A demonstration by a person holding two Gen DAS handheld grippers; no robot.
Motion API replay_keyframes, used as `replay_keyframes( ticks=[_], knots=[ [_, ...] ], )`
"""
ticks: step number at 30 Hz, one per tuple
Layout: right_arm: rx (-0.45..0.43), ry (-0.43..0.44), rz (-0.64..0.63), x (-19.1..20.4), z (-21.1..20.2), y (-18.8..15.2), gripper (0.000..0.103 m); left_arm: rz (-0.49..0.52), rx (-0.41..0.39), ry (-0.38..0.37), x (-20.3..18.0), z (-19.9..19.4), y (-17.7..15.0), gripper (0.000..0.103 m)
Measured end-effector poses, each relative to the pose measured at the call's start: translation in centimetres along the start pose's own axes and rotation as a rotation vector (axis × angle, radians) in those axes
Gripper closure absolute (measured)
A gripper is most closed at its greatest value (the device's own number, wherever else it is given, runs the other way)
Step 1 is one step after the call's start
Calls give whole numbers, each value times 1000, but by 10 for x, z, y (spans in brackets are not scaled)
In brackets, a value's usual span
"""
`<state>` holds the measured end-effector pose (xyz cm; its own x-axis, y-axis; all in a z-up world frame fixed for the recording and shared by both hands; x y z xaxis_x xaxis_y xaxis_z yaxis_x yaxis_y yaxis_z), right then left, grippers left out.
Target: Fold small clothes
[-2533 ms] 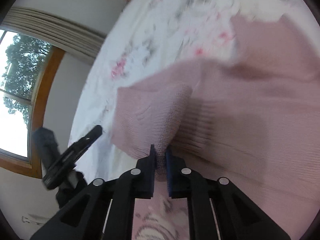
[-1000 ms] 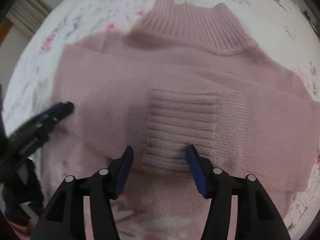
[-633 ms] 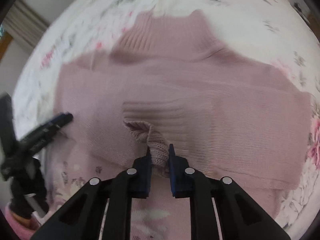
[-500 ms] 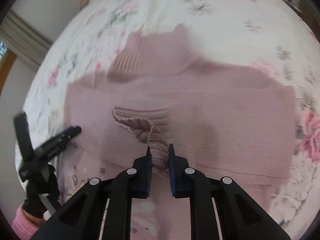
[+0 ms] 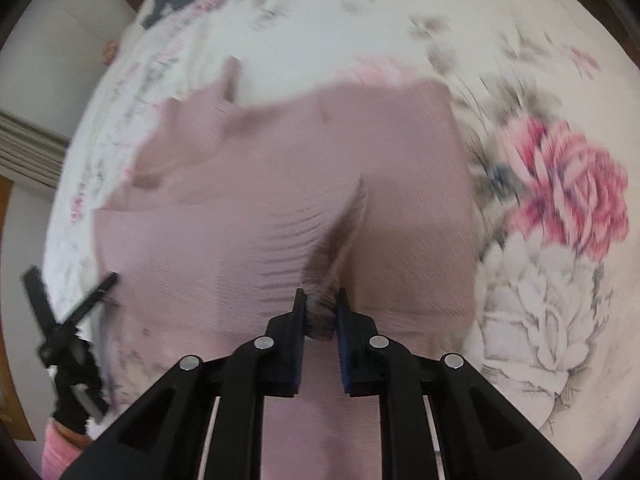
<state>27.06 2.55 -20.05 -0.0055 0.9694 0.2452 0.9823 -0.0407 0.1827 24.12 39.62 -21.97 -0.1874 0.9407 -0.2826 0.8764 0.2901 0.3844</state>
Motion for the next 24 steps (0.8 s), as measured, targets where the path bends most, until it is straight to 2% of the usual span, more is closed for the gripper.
replay_keyframes(
  ticks=[2, 5, 7, 8, 10, 12, 16, 21, 24],
  knots=[
    [12, -7, 2, -8, 9, -5, 88, 4, 3, 1, 0, 0, 0, 64],
    [-11, -13, 16, -15, 1, -7, 86, 23, 16, 15, -1, -4, 1, 64],
    [-91, -95, 2, -26, -22, -4, 80, 36, 5, 43, -3, -14, 4, 63],
    [-117, -105, -6, -26, -30, -2, 79, 44, -14, 40, -6, -20, 7, 63],
    [-150, -34, -23, -14, -42, 3, 79, 64, -42, 18, -19, -30, 11, 60],
    [-131, 13, -53, 1, -39, 5, 79, 80, -37, -7, -33, -30, 11, 59],
    [-85, 14, -95, 13, -21, 2, 79, 127, -3, -24, -57, -15, 2, 59],
    [-37, -24, -90, 4, 1, -8, 82, 139, 42, 9, -49, 9, -12, 60],
    [-35, 3, -82, -1, 8, -11, 82, 166, 41, 0, -46, 11, -15, 60]
  ],
)
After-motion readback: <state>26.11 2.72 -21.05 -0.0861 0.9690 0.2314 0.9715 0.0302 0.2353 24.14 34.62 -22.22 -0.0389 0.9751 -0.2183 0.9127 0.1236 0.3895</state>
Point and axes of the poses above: each gripper's, at about its wrist camera, not at the fingertips, and z roughly the way its jaws point, x to its left, y to its top, the point moved 9 cm from there along z, roughly the way its jaws point, and after that the axes turned 3 degrees about -y, right-handed, at the moved point
